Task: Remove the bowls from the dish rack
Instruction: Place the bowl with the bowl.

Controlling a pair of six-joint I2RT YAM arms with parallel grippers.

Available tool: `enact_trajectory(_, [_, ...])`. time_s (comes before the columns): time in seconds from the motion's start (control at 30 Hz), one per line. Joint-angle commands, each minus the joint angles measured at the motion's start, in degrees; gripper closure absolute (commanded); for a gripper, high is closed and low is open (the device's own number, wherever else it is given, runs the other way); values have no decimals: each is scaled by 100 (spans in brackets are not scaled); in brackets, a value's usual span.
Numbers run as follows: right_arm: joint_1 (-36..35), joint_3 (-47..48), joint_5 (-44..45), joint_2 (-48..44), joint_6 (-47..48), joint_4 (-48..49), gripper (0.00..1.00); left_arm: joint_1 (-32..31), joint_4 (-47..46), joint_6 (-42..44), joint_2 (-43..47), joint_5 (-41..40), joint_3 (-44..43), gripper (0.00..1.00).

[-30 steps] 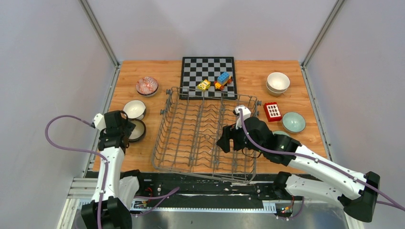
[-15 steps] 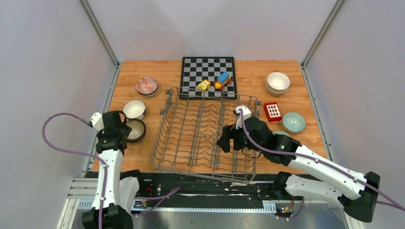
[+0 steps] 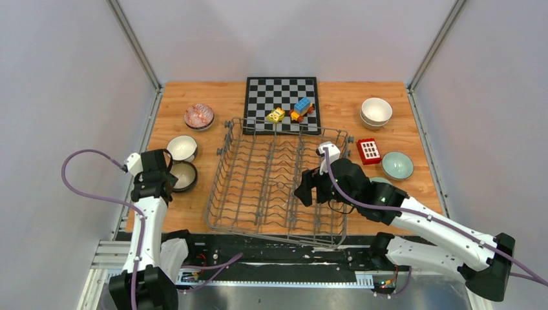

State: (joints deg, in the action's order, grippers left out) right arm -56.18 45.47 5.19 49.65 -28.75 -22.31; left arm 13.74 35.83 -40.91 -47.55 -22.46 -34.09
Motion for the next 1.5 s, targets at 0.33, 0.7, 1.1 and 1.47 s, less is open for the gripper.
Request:
enact_trajectory(0.33, [-4,87,269,-239,271,-59,21,33,80,-110,-87,-171,16,89])
enact_trajectory(0.7, [1,5,272,-322,258,-39,21,33,-83,-167,-166,-79,126,100])
enact_trajectory(1.1, [-4,-46,281,-463,263,-28,21,33,-72,-174,-249,-79,120,100])
enact_trajectory(1.47, [4,152,435,-535,506,-105,20,33,254,216,335,115,-203,45])
